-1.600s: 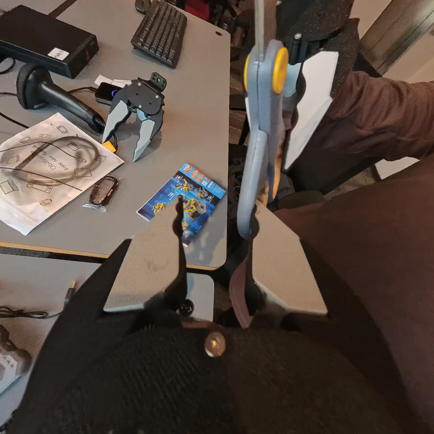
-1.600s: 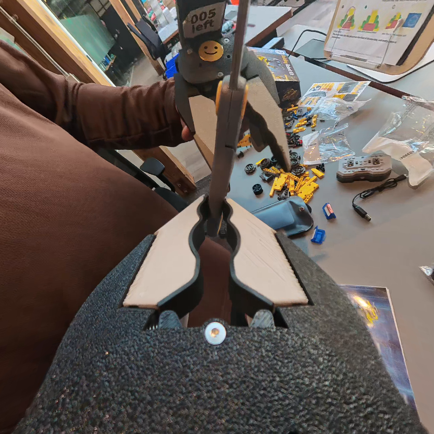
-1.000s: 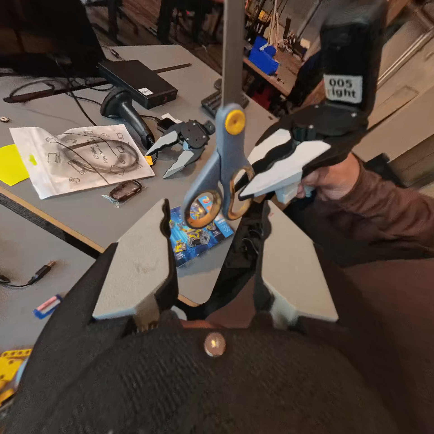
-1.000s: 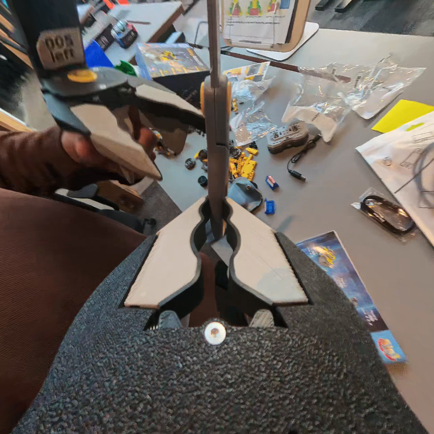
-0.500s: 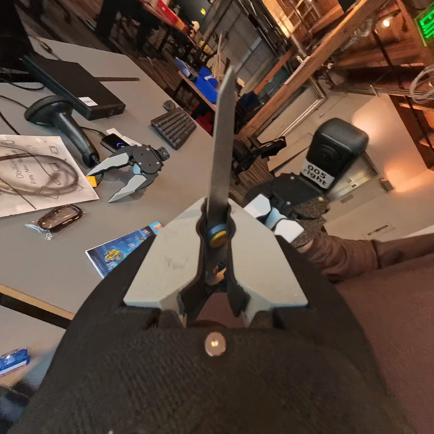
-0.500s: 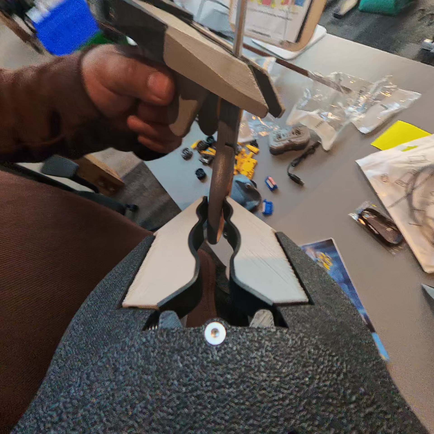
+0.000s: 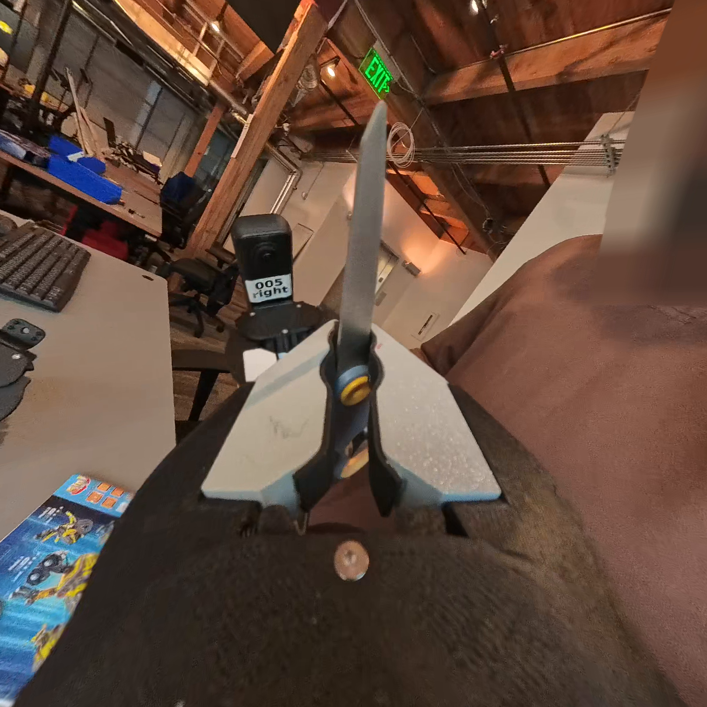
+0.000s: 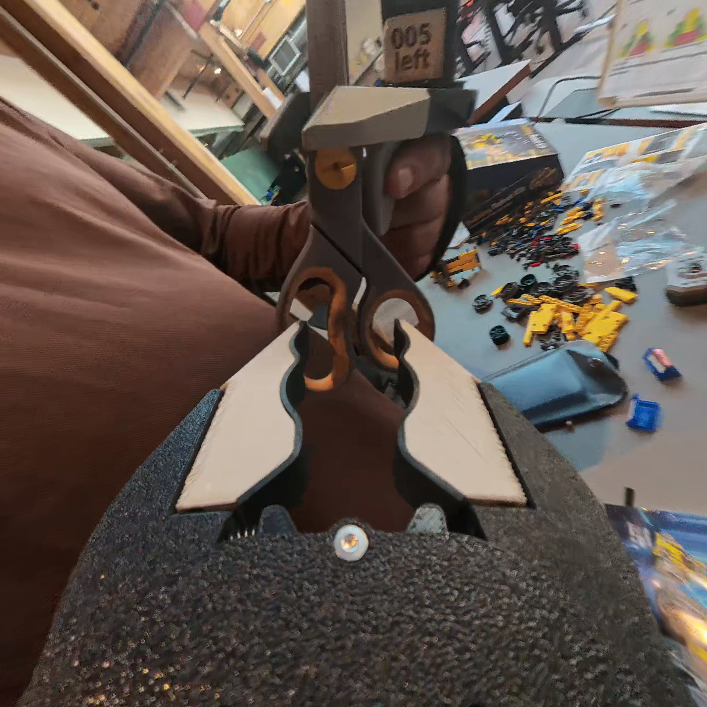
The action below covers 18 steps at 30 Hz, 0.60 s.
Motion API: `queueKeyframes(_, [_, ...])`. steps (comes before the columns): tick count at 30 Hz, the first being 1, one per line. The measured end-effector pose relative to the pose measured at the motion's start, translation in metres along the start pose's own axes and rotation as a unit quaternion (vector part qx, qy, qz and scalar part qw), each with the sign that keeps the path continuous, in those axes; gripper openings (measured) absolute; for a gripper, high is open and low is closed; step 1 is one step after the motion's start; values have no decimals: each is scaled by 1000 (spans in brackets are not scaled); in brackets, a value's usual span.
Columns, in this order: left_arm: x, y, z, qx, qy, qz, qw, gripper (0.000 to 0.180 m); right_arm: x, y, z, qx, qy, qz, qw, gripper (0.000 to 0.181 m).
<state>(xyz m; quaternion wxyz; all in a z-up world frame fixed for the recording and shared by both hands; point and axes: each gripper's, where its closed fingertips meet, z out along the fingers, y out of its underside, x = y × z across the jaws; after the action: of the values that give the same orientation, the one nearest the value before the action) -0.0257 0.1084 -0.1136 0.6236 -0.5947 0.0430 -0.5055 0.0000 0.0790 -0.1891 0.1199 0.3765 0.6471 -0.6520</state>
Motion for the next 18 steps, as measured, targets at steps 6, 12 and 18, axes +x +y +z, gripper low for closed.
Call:
queueKeyframes(6, [-1, 14, 15, -7, 9, -18, 1000, 10, -10, 11, 27, -7, -88, 34, 995, 44])
queueKeyframes(12, [-8, 1, 7, 56, -13, -15, 998, 9, -12, -5, 34, 102, -194, 115, 969, 38])
queueKeyframes(18, [-6, 3, 2, 60, -24, -6, 998, 10, -18, -1, 43, 101, -233, 131, 958, 34])
